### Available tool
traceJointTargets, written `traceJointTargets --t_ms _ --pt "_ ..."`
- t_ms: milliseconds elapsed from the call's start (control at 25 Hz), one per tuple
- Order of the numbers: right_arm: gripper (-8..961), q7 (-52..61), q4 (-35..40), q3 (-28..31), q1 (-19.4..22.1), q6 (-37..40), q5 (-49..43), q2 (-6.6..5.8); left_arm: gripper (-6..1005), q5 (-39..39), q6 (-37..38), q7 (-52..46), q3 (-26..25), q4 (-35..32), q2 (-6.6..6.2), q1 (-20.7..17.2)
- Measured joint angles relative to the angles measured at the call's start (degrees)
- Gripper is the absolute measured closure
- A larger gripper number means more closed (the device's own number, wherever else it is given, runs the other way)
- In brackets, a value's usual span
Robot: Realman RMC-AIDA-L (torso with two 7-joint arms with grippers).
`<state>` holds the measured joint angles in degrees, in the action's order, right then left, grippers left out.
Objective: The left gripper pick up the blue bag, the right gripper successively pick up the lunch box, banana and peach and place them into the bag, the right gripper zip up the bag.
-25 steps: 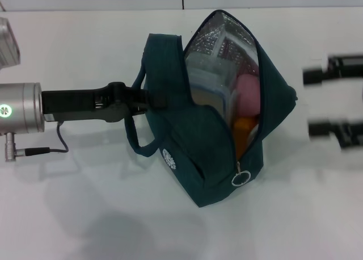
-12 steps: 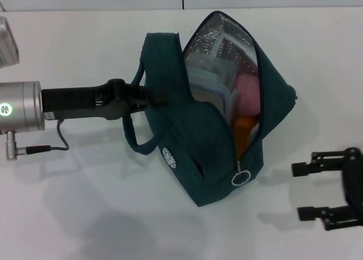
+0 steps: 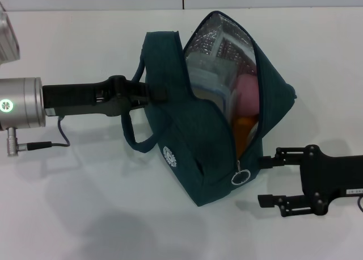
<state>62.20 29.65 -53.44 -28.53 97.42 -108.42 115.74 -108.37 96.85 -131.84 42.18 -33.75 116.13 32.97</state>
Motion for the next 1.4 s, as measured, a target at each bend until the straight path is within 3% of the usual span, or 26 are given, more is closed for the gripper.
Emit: traceJointTargets --t_ms 320,1400 --pt "243 -0.2 -1.7 -2.4 -1.1 -4.2 0.1 0.26 959 0.0 -0.6 0.0 0.0 0.0 0.08 0.1" --pt "263 -0.3 -7.5 -4.8 -4.5 -6.0 1.4 0.45 958 0.0 -0.5 0.0 0.0 0.0 0.17 0.0"
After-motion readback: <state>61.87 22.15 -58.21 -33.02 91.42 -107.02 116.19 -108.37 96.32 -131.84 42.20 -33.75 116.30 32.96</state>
